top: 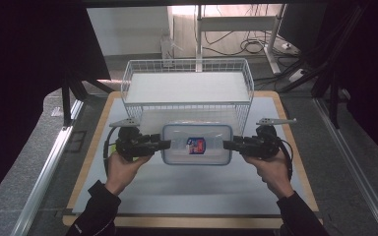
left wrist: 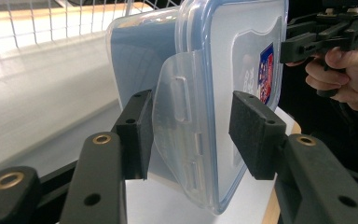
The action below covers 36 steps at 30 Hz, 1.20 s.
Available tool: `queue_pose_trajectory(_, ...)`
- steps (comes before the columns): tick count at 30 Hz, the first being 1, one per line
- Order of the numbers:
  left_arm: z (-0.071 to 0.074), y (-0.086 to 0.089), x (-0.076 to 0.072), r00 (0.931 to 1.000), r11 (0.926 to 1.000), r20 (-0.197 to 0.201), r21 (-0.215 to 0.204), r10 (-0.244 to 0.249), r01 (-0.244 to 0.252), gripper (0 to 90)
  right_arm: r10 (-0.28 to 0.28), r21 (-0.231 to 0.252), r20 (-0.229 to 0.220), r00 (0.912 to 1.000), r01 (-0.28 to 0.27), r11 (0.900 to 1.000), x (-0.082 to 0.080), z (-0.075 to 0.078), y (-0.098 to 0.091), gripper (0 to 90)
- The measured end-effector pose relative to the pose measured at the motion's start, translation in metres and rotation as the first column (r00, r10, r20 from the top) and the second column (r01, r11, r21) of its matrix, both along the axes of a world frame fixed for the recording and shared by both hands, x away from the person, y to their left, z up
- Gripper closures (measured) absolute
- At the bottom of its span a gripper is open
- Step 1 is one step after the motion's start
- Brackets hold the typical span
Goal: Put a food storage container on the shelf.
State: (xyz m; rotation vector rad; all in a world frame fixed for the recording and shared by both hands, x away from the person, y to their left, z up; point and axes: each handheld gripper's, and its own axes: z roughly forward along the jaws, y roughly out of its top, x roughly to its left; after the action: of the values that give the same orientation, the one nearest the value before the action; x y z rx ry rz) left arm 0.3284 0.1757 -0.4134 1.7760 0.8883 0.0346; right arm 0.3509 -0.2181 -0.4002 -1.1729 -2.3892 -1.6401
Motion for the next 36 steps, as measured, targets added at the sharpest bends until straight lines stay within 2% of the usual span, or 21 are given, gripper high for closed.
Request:
queue_pose_trajectory(5, 0.011, 0.006, 0.007, 1.0000, 0.9997, 0.003, -0.025, 0.000, 0.000, 51.9, -0.001, 0.006, 0.016, 0.9999, 0.001, 1.0000, 0.009, 0.011, 0.004, 53.7)
queue_pose_trajectory(19, 0.047, 0.018, 0.028, 0.9996, 0.9994, 0.012, -0.024, 0.026, -0.026, 52.2, 0.004, 0.021, 0.043, 0.9991, -0.005, 0.9998, 0.038, 0.047, 0.018, 53.4)
queue_pose_trajectory(29, 0.070, 0.025, 0.056, 0.9997, 0.9994, 0.001, -0.024, 0.026, -0.026, 52.0, -0.006, 0.011, 0.053, 0.9986, 0.005, 0.9999, 0.064, 0.074, 0.026, 53.2)
queue_pose_trajectory(36, 0.085, 0.029, 0.077, 0.9997, 0.9994, -0.007, -0.024, 0.024, -0.024, 52.1, -0.018, 0.021, 0.048, 0.9987, 0.017, 0.9996, 0.082, 0.087, 0.030, 53.0)
